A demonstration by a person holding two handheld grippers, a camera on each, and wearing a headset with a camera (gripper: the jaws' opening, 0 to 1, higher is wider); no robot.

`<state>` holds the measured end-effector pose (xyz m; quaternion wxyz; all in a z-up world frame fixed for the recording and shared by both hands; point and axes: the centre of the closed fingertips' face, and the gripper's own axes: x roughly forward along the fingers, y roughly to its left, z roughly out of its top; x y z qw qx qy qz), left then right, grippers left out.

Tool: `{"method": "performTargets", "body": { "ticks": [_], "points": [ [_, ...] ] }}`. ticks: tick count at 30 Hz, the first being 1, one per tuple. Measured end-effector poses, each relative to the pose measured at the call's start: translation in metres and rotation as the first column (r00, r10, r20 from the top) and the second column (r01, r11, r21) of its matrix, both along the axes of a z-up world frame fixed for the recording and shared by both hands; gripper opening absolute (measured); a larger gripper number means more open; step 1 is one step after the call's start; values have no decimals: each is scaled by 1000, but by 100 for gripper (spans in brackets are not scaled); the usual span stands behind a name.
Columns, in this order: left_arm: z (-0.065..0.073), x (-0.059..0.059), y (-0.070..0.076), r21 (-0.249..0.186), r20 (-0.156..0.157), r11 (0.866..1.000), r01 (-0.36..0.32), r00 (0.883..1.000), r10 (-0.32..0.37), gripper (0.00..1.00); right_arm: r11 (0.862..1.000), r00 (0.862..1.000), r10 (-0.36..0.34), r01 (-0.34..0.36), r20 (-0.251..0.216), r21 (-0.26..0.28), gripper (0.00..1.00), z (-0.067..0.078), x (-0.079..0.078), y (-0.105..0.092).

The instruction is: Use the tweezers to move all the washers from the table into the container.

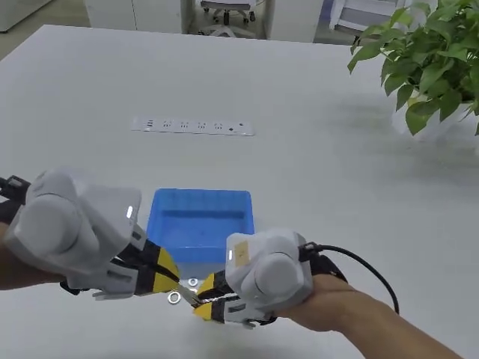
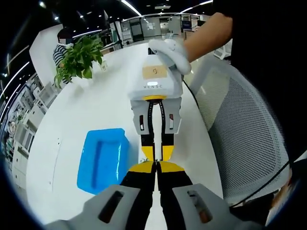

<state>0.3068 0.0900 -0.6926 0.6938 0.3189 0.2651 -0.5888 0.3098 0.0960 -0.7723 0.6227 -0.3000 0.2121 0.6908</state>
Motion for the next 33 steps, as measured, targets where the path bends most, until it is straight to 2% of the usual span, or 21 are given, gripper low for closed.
{"method": "performTargets", "body": {
  "ticks": [10, 24, 33],
  "points": [
    [4, -1, -12, -15, 1, 1000, 19, 1000, -19, 5, 1000, 1000, -3, 3, -9, 9, 11, 0, -1, 1],
    [-3, -3, -20, -31, -11, 999, 41, 999, -41, 5, 1000, 1000, 6, -6, -13, -12, 11, -7, -6, -3],
    [-3, -3, -26, -68, -28, 996, 52, 998, -54, 6, 1000, 1000, 3, -3, -17, -9, 11, -7, -7, -5]
  ]
}}
